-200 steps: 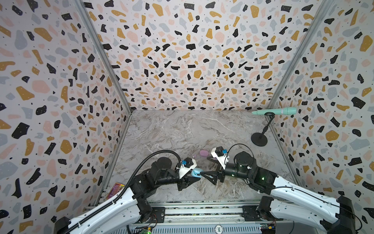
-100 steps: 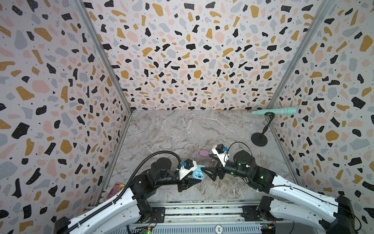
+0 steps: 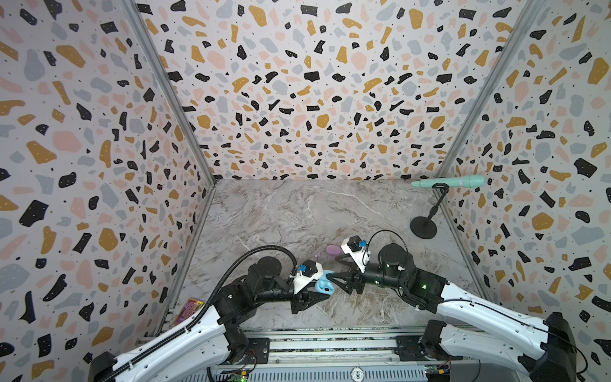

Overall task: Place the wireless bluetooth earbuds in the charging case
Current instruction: 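Grip the case lid with the right gripper and swing it open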

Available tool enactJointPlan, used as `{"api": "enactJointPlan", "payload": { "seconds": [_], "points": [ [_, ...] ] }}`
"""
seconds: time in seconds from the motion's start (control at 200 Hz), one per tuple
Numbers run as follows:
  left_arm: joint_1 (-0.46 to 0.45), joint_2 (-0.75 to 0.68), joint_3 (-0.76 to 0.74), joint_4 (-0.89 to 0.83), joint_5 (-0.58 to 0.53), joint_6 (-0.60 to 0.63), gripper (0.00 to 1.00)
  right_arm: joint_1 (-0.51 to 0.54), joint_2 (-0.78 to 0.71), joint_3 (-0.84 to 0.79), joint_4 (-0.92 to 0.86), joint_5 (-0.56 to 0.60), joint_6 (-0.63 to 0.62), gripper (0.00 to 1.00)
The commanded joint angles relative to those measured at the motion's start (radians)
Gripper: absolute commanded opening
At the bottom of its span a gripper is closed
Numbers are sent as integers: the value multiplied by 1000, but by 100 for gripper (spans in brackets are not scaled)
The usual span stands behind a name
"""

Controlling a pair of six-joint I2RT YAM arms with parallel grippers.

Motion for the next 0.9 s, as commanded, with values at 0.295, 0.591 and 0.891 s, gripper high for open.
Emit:
{"api": "enactJointPlan", "payload": {
  "seconds": [0.295,0.591,0.891],
  "points": [
    [-3,8,0,52,20,-2,0,-1,19,60,16,-78,-16,51],
    [-3,12,1,54,18,-1,0,5,28,66,10,-103,-25,37],
    [-2,14,1,53,13,-2,0,8,28,66,8,-129,-35,28]
  ]
}}
